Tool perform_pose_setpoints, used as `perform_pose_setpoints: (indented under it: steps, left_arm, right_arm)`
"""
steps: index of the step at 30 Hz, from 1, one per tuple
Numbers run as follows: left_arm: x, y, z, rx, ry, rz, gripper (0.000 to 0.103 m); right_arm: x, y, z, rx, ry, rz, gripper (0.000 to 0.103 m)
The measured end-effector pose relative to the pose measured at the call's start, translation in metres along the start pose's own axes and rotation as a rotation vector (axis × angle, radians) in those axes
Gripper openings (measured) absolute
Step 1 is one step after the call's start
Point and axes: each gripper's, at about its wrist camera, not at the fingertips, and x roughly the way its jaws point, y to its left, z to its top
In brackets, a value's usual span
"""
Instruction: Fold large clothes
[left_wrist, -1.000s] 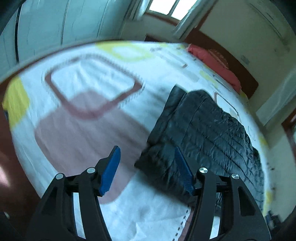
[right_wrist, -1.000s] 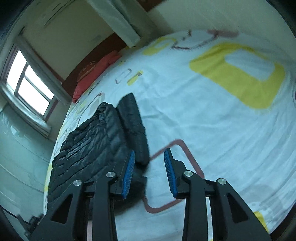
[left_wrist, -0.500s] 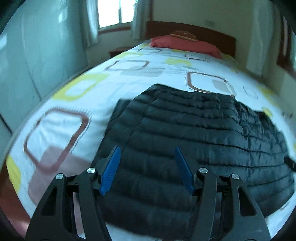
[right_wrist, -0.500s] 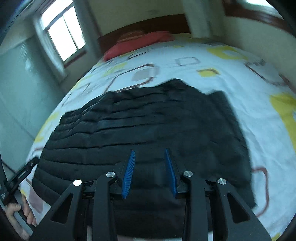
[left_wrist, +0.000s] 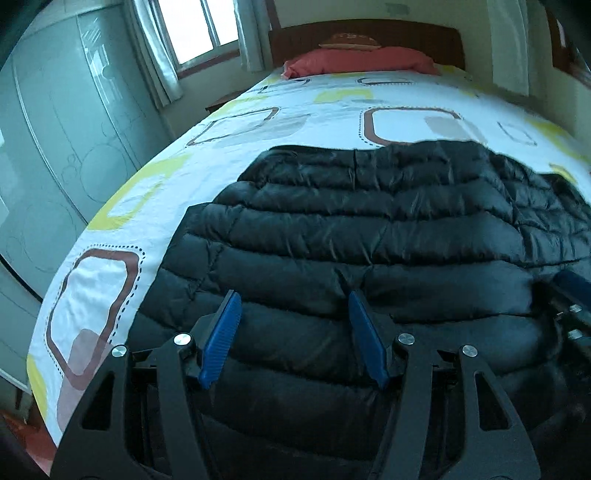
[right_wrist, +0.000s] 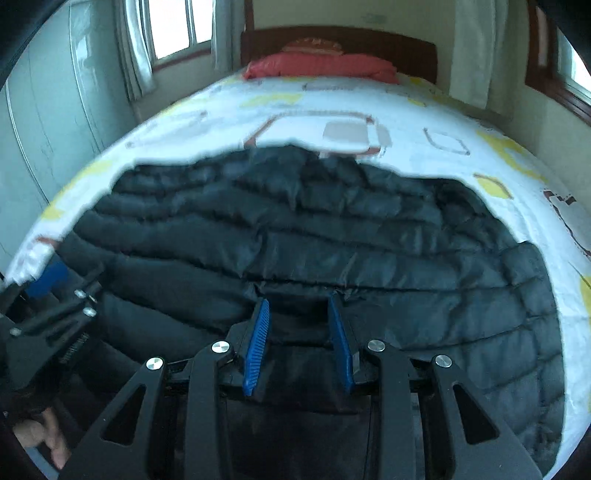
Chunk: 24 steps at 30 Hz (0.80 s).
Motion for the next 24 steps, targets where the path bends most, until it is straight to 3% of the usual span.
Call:
perform_pose_setpoints:
  steps: [7,14,24]
  left_arm:
    - [0.007,-0.007,-0.010,0.010,-0.023,0.019,0.060]
    - [0.009,-0.004,-0.010,0.004,-0.023,0.012,0.060]
    - [0.009,-0.002,-0.012,-0.009,-0.029,0.005,0.060]
  right_arm:
    - [0.009,0.003,-0.008,-0.004,-0.012,-0.021,0.034]
    - [-0.016,0.006,0.008,0.015,-0.057,-0.016,0.033]
    - [0.012,0.026,-0.006,-0.092,-0.043,-0.097,0.034]
